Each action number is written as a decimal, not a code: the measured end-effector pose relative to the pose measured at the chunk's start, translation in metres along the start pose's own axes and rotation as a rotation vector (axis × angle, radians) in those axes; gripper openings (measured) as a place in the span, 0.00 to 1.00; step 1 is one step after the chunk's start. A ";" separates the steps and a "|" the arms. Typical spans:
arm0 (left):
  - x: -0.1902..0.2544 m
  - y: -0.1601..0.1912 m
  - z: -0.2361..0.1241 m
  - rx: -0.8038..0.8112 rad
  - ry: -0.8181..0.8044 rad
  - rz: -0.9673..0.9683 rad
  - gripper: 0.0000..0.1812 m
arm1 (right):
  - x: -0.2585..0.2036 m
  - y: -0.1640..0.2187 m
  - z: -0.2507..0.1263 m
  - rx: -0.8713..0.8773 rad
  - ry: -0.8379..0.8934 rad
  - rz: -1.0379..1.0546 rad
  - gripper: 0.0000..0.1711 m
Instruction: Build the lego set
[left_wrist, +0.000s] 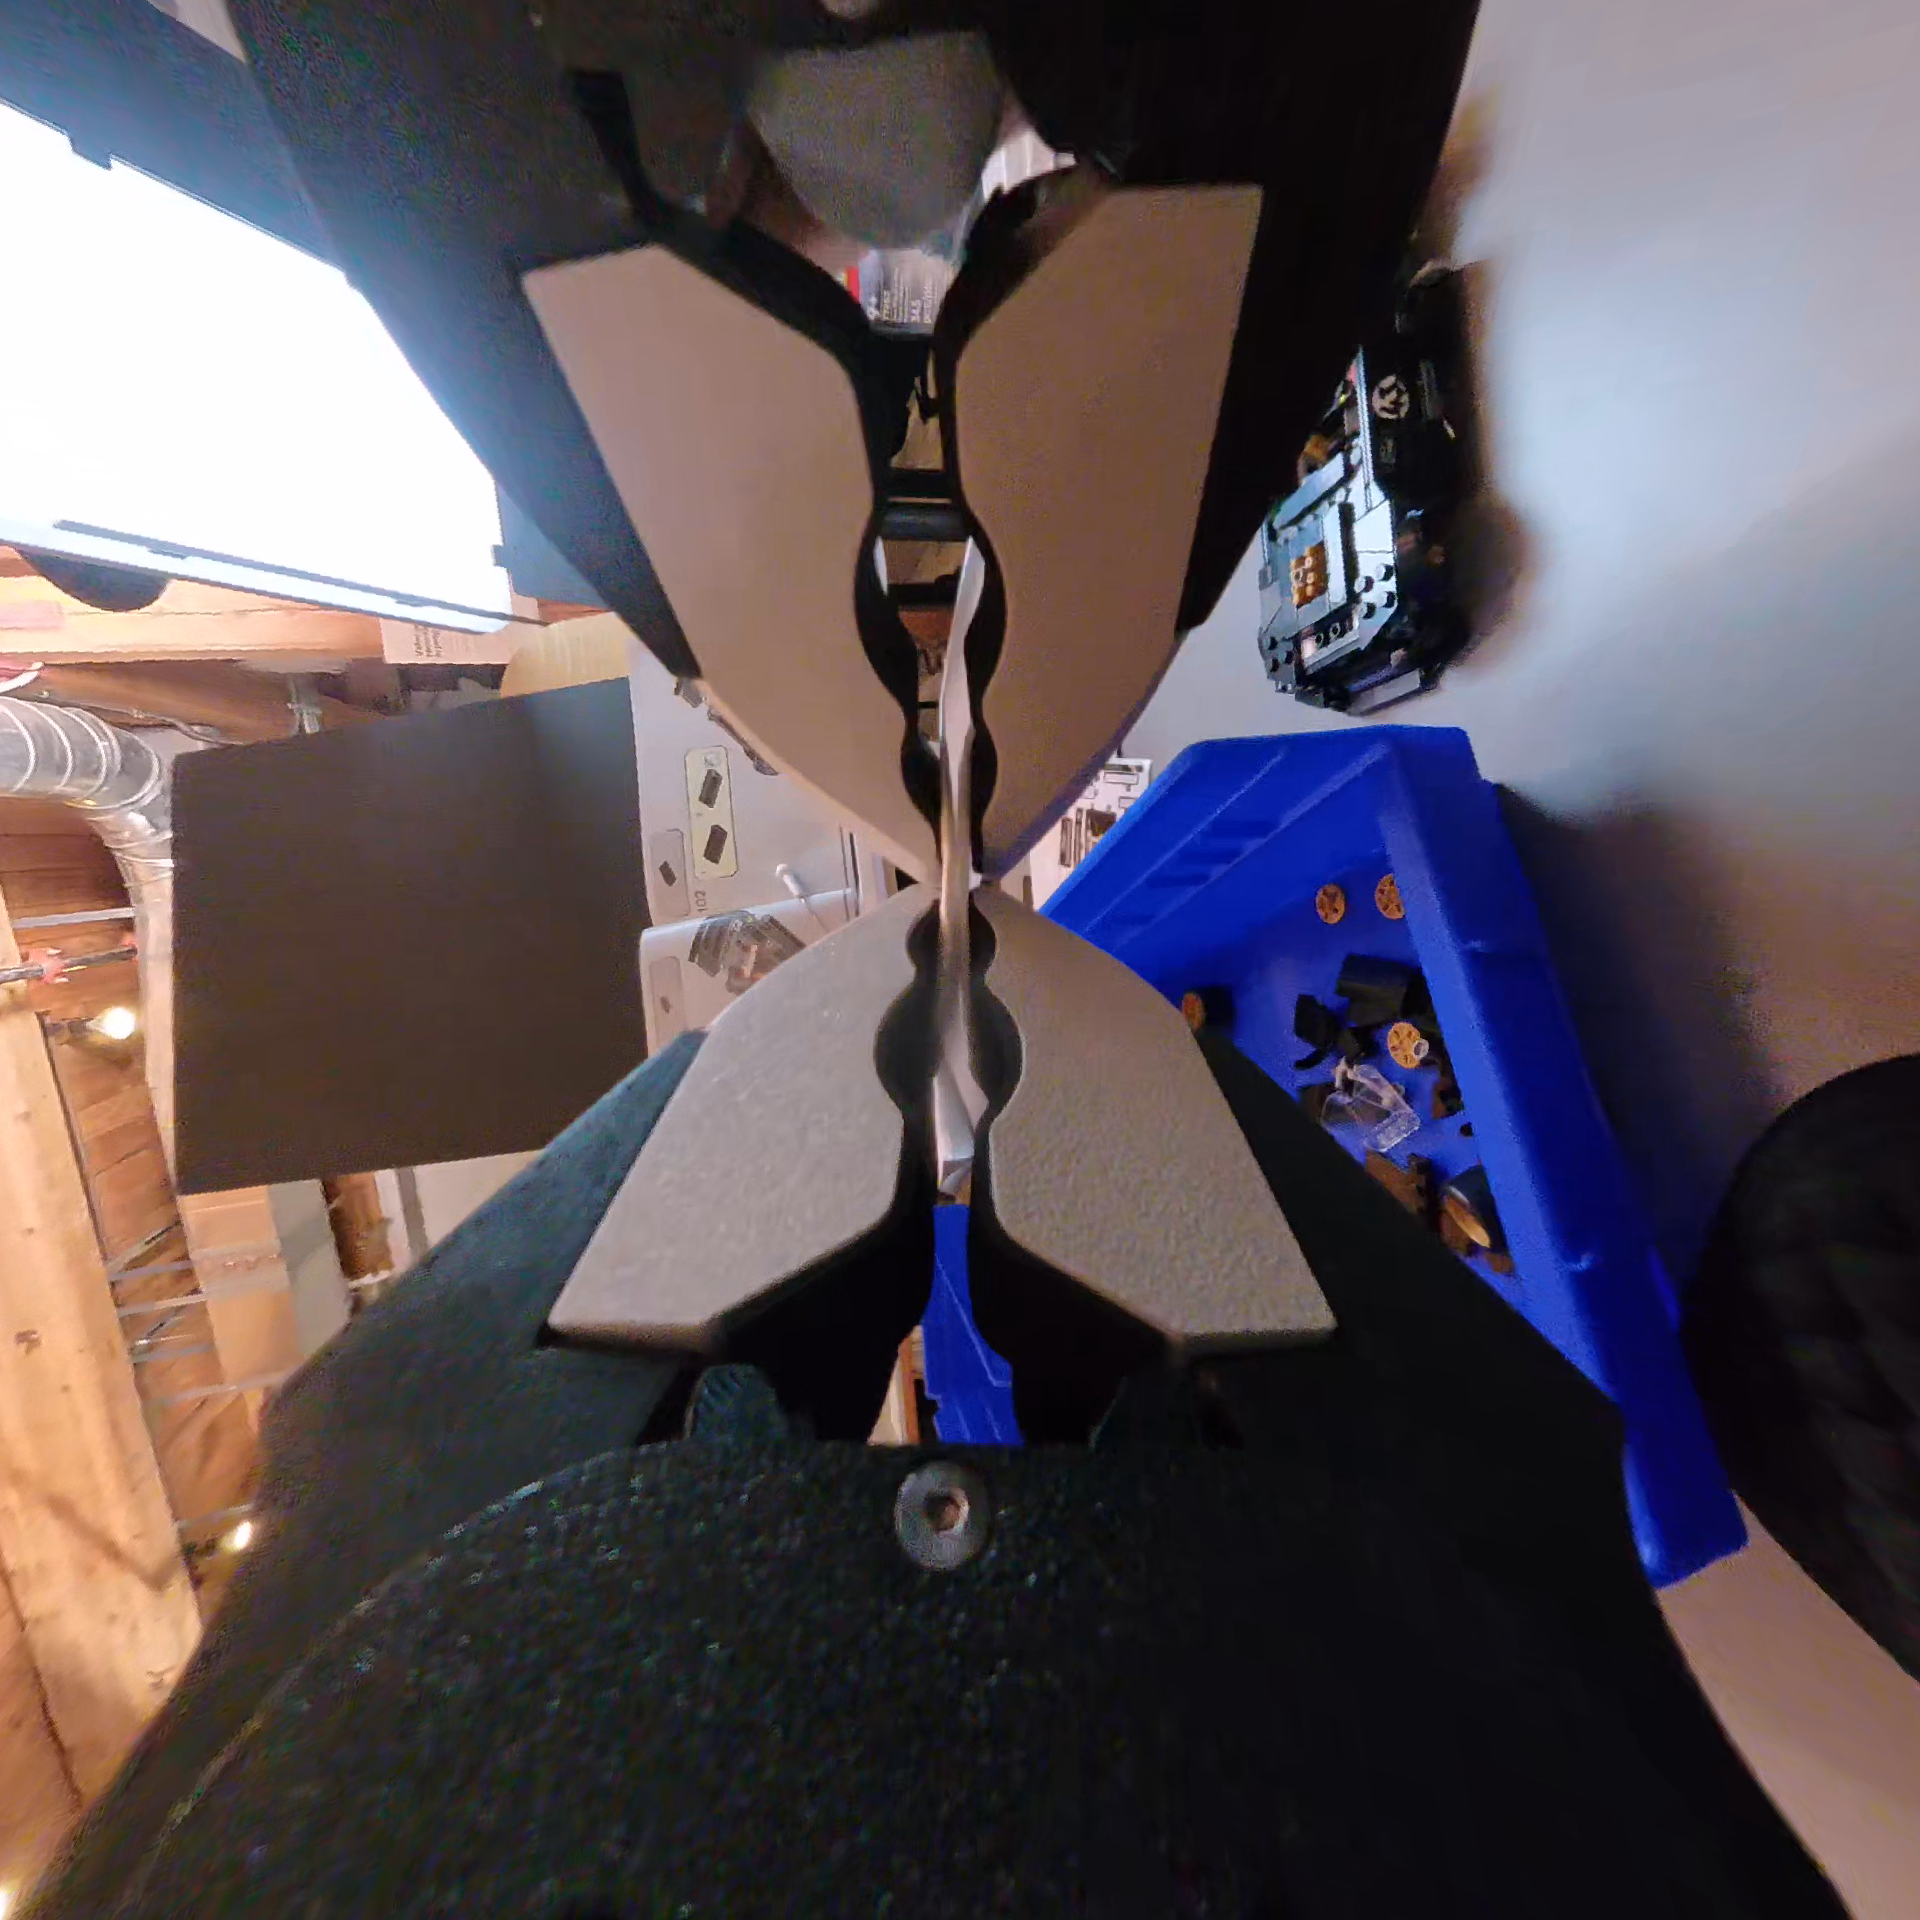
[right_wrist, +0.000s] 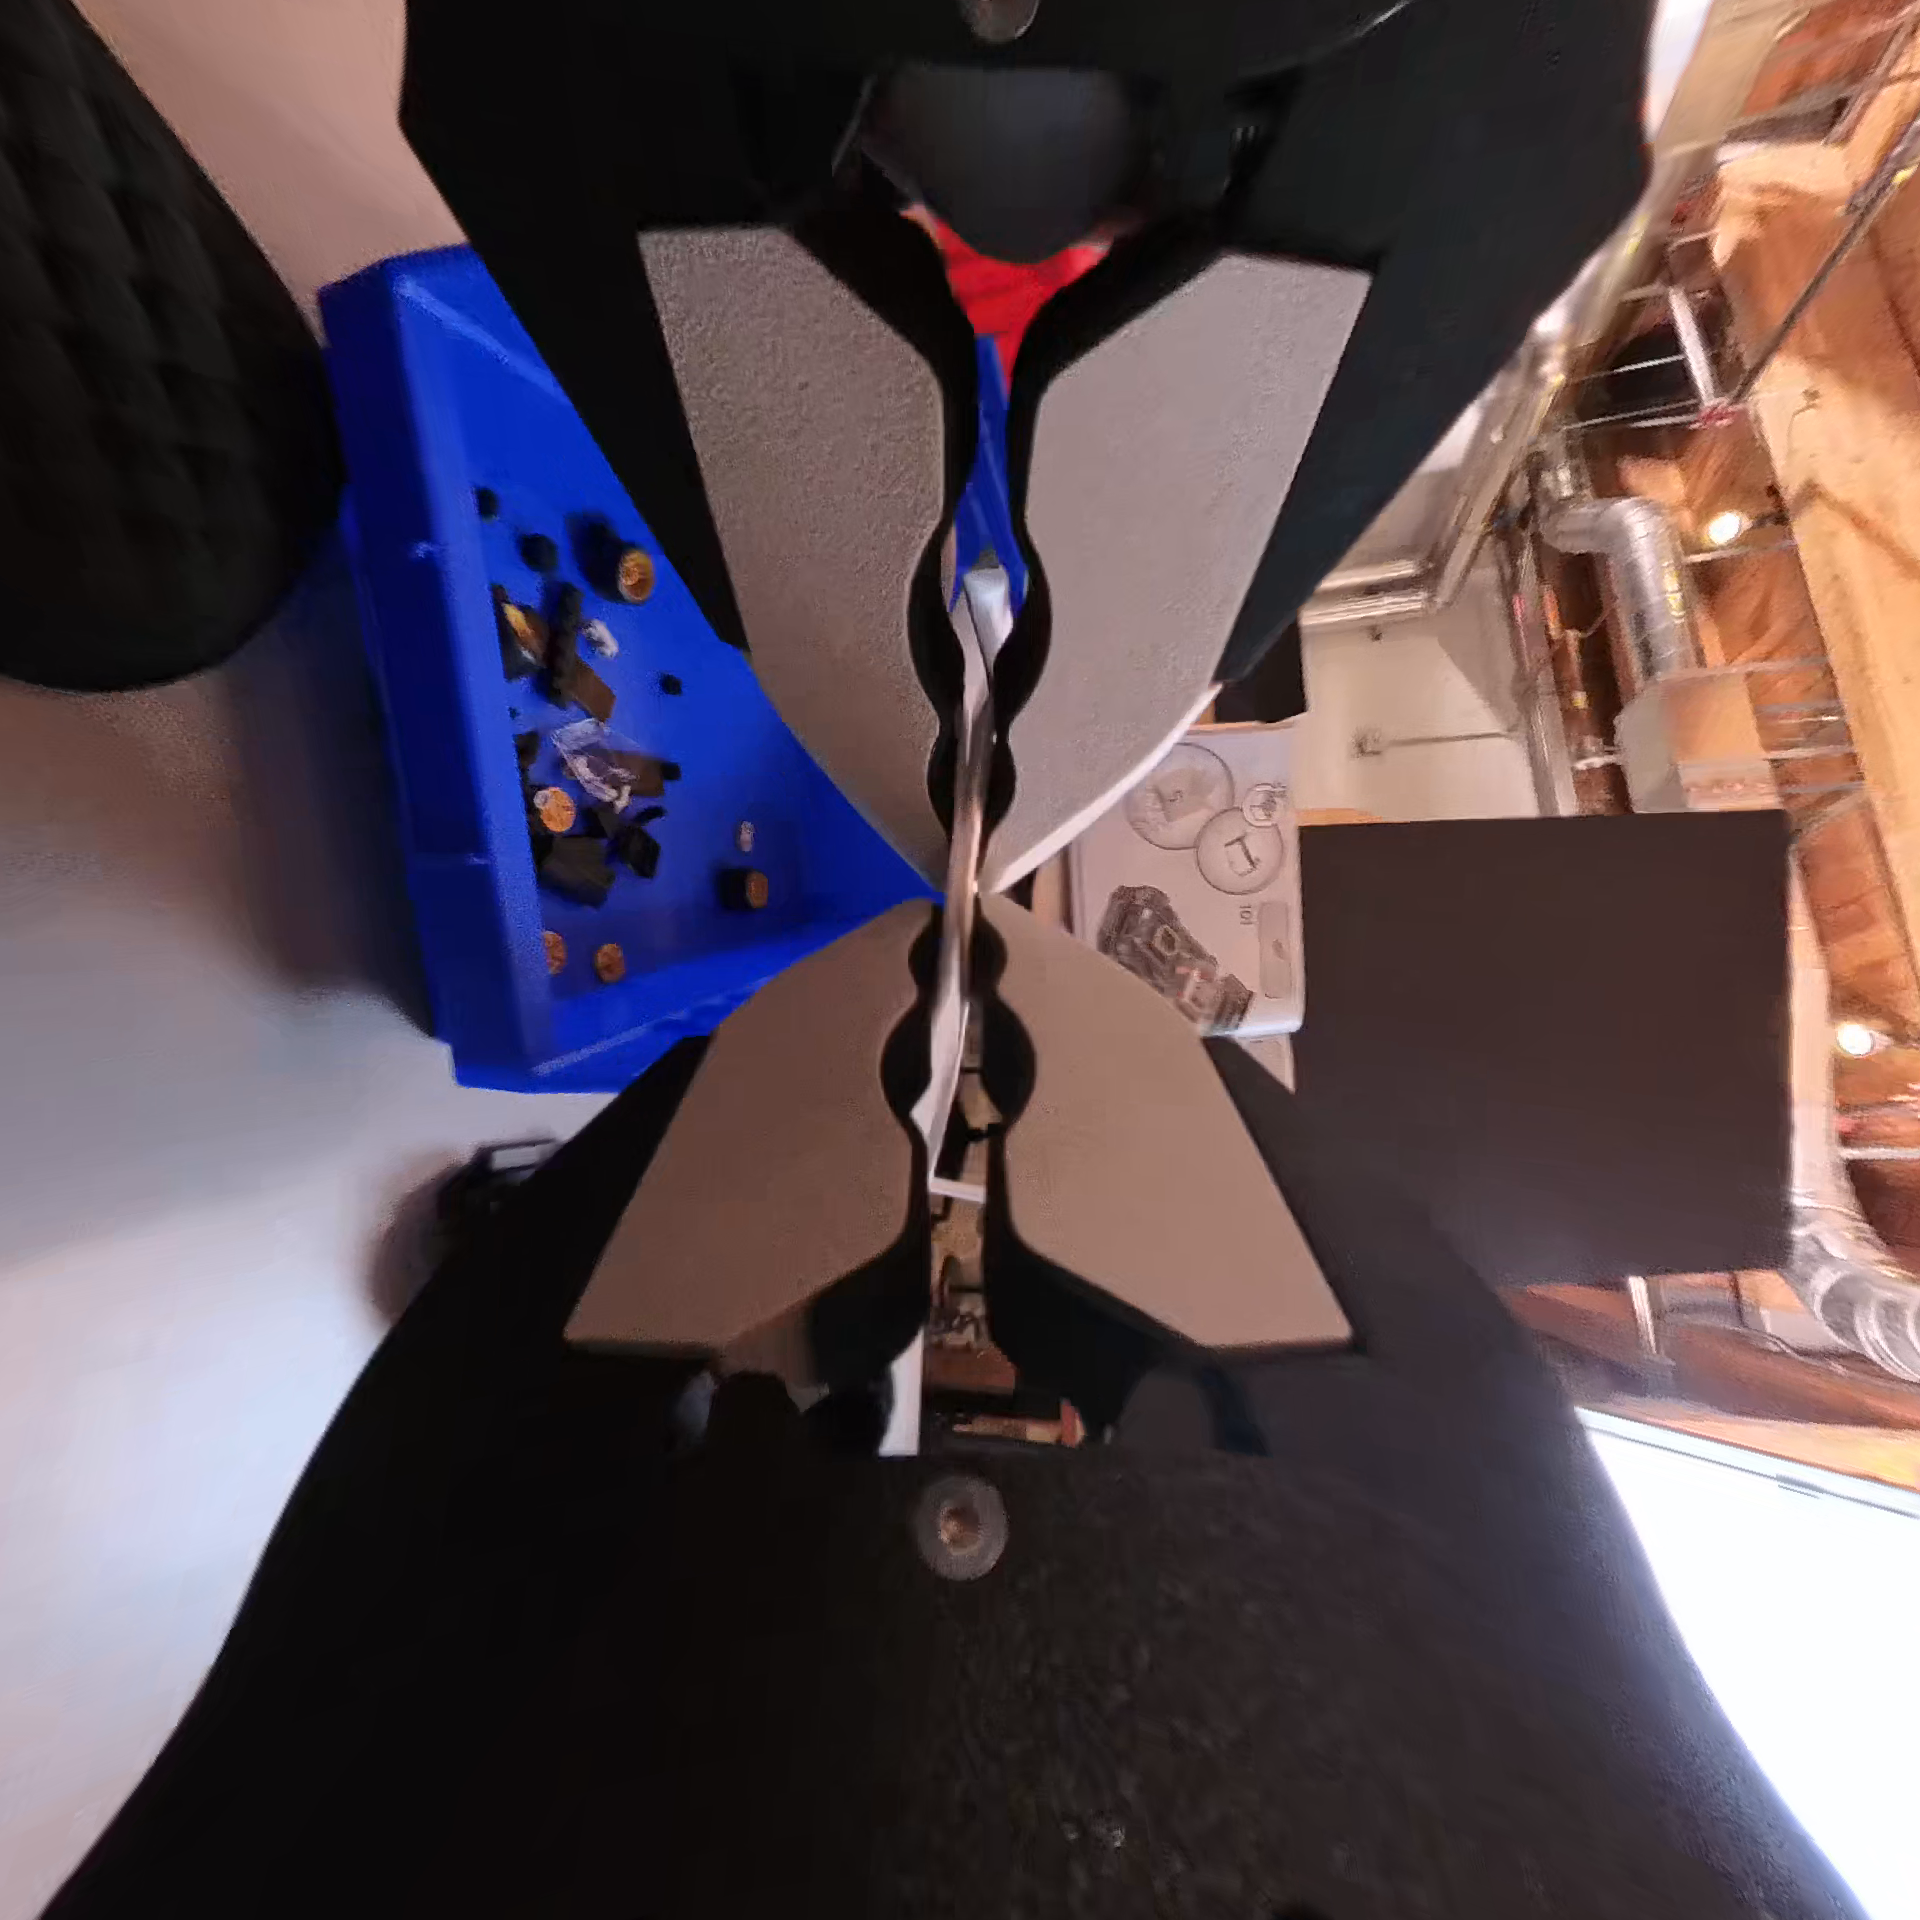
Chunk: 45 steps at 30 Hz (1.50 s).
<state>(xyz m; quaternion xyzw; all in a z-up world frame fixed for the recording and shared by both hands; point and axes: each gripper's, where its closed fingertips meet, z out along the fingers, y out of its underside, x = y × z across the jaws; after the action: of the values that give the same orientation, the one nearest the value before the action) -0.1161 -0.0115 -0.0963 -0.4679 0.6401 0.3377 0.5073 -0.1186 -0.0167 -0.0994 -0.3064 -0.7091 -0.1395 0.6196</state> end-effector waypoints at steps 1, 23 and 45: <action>0.000 -0.001 0.000 0.006 0.016 -0.028 0.01 | 0.002 0.001 -0.001 0.008 0.011 0.009 0.01; -0.006 -0.015 -0.020 0.136 0.008 -0.119 0.01 | 0.008 -0.001 -0.031 0.143 0.065 0.054 0.01; 0.013 0.002 -0.041 0.221 0.072 -0.279 0.02 | -0.005 0.032 -0.067 0.181 0.055 0.095 0.01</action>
<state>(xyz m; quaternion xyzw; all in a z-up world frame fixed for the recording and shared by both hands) -0.1327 -0.0514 -0.0984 -0.5056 0.6198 0.1746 0.5742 -0.0457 -0.0315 -0.0968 -0.2787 -0.6860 -0.0537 0.6699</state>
